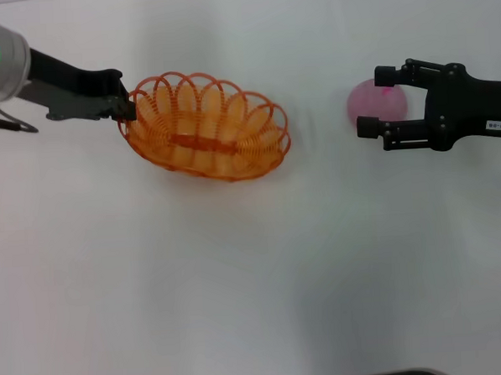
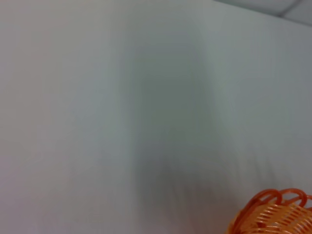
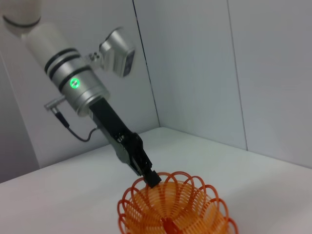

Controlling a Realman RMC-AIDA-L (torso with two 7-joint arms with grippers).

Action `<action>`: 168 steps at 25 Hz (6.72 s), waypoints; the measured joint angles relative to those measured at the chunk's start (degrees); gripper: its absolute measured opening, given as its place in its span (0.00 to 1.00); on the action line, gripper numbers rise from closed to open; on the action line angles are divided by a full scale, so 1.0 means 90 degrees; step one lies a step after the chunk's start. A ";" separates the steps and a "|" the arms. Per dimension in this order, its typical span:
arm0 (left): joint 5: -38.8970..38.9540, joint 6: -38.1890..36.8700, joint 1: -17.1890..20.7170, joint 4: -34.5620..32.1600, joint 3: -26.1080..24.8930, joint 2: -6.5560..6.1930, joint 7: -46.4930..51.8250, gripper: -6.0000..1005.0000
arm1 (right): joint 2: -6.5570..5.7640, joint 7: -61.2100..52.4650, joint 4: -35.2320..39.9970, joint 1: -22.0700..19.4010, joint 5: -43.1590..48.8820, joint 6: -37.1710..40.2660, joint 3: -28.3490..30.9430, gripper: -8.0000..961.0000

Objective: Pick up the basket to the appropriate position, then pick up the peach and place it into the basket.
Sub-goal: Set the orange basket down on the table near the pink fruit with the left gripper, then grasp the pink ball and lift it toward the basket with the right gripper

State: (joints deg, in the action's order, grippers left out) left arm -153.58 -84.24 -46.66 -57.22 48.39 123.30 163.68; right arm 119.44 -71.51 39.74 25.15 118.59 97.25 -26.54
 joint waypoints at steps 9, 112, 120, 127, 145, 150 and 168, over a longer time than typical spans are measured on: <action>0.0908 0.0669 0.0778 -0.0011 -0.0045 0.0113 0.0371 0.06 | -0.0023 0.0214 0.0028 0.0029 -0.0013 -0.0025 -0.0005 0.99; 0.3294 -0.1154 0.2286 0.2496 -0.2359 -0.0066 -1.1368 0.87 | -0.0004 -0.1654 -0.0127 0.0257 -0.0422 -0.1168 -0.0002 0.98; 0.3295 -0.1207 0.2426 0.2642 -0.2483 -0.0027 -1.1497 0.87 | -0.0013 -0.1640 -0.0111 0.0276 -0.0422 -0.1290 -0.0046 0.99; 0.3295 -0.1079 0.2433 0.2833 -0.2492 -0.0028 -1.1516 0.87 | -0.0173 -0.1995 0.0321 0.0373 -0.0365 -0.1189 -0.0474 0.98; 0.3295 -0.0991 0.2431 0.2980 -0.2481 0.0038 -1.1526 0.87 | -0.0433 -0.4478 0.3463 0.1570 0.3662 0.0720 -0.1457 0.99; 0.3275 -0.0969 0.2431 0.3058 -0.2483 0.0041 -1.1527 0.87 | -0.0337 -0.4579 0.3386 0.1715 0.4141 0.0540 -0.1720 0.99; 0.3283 -0.1149 0.2441 0.3064 -0.2476 0.0034 -1.1515 0.87 | 0.0035 -0.4771 0.2098 0.1669 0.4261 -0.1637 -0.2620 0.99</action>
State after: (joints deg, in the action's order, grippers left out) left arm -124.03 -94.59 -24.69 -29.64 26.10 123.61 60.04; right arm 119.75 -114.46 58.62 40.17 156.94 82.52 -50.11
